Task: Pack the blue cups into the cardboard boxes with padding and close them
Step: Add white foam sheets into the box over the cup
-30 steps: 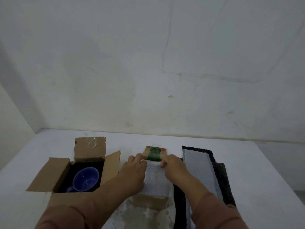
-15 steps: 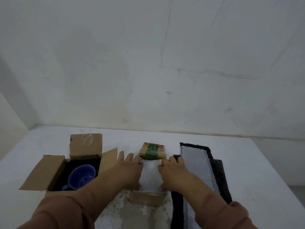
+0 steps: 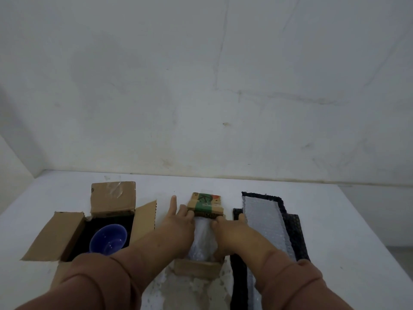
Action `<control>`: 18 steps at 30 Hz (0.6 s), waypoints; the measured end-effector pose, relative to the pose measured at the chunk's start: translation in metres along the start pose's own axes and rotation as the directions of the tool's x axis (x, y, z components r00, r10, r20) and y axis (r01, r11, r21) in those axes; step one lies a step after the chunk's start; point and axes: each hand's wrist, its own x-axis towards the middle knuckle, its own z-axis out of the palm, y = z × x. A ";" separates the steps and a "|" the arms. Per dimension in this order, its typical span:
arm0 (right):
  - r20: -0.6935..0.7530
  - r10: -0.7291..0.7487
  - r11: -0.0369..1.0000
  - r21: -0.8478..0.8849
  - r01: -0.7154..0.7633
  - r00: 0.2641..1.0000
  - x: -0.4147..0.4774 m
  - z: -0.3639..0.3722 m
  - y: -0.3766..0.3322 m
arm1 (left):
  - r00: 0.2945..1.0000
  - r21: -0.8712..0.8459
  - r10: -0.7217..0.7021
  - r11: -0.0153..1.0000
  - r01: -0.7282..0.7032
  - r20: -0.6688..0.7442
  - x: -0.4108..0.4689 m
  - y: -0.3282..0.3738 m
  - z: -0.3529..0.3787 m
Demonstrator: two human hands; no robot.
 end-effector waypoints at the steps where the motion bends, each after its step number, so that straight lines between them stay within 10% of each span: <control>1: 0.026 -0.003 1.000 -0.019 0.004 1.000 -0.001 -0.004 0.002 | 1.000 0.005 0.006 1.000 -0.006 0.001 0.001 -0.001 0.000; 18: -0.032 0.034 0.977 0.211 -0.027 0.999 0.015 0.022 -0.004 | 0.992 -0.047 -0.019 0.999 0.025 0.128 0.010 0.006 0.002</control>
